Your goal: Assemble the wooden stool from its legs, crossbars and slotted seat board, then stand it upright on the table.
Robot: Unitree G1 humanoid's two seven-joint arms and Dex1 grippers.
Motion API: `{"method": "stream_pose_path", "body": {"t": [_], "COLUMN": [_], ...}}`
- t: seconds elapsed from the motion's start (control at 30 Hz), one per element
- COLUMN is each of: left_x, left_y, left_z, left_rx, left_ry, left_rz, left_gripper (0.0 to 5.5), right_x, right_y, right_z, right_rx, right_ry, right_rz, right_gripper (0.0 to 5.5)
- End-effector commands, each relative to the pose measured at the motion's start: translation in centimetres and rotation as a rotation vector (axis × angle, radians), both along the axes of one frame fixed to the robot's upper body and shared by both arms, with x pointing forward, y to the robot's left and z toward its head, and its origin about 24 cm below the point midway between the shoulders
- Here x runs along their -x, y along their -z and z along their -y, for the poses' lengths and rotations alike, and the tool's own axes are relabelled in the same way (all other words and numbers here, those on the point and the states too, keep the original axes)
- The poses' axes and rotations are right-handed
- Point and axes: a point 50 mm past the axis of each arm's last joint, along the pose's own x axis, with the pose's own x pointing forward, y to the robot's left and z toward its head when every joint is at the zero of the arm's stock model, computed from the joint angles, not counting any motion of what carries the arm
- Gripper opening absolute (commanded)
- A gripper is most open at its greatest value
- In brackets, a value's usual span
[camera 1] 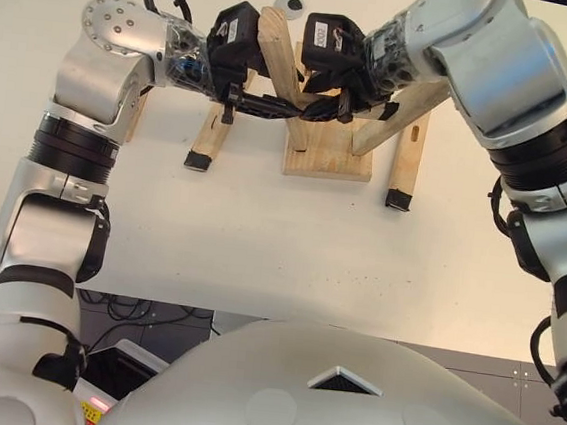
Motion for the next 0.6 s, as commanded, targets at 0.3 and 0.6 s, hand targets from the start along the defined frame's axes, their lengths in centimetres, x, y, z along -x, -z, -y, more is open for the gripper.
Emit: {"method": "stream_pose_path", "body": {"t": [0.3,0.6], "left_x": [1.3,-0.1], "left_y": [3.8,1.6], "left_z": [-0.5,-3.8], "left_rx": [-0.160,-0.229], "left_ry": [-0.129,-0.327], "left_rz": [-0.150,-0.053], "left_gripper": [2.84,3.25], "right_x": [-1.2,4.3], "right_y": [-11.6,-4.0], "right_z": [10.2,19.1], "right_rx": [-0.711,-0.774], "right_ry": [0.263,0.345], "right_rz": [0.090,-0.049], "right_gripper": [3.19,3.19]}}
